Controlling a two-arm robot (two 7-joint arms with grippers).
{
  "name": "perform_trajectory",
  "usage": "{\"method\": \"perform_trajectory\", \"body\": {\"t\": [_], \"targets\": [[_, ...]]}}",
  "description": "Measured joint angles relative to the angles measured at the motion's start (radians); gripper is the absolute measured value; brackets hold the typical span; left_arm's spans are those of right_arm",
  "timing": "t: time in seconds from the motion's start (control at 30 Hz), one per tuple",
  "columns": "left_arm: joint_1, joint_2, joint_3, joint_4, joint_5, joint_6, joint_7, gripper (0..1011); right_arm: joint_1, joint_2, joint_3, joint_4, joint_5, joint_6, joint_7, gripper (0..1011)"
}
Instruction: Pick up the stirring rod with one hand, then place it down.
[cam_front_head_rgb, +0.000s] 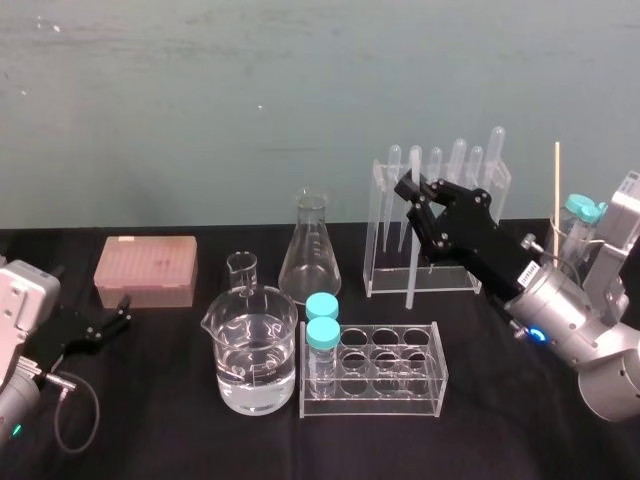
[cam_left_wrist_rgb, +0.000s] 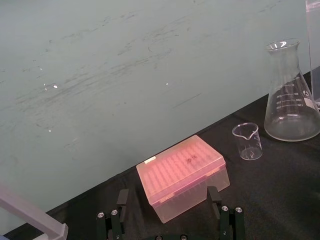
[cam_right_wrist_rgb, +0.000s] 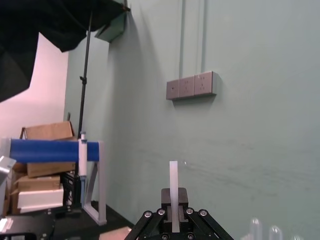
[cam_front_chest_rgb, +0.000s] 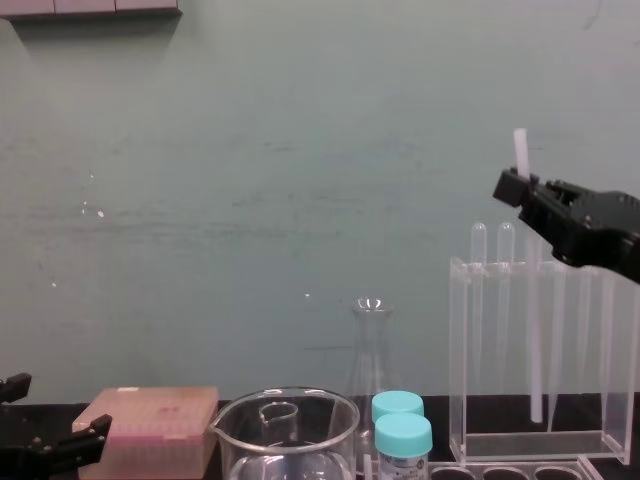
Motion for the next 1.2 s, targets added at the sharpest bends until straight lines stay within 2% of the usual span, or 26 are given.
{"method": "perform_trajectory", "body": {"t": [0.17, 1.2], "targets": [[0.0, 0.0, 0.0, 0.0, 0.0, 0.0, 0.0, 1000, -0.004, 0.005, 0.001, 0.011, -0.031, -0.003, -0.016, 67], [0.0, 0.0, 0.0, 0.0, 0.0, 0.0, 0.0, 1000, -0.004, 0.004, 0.001, 0.008, -0.022, -0.003, -0.012, 67]]}}
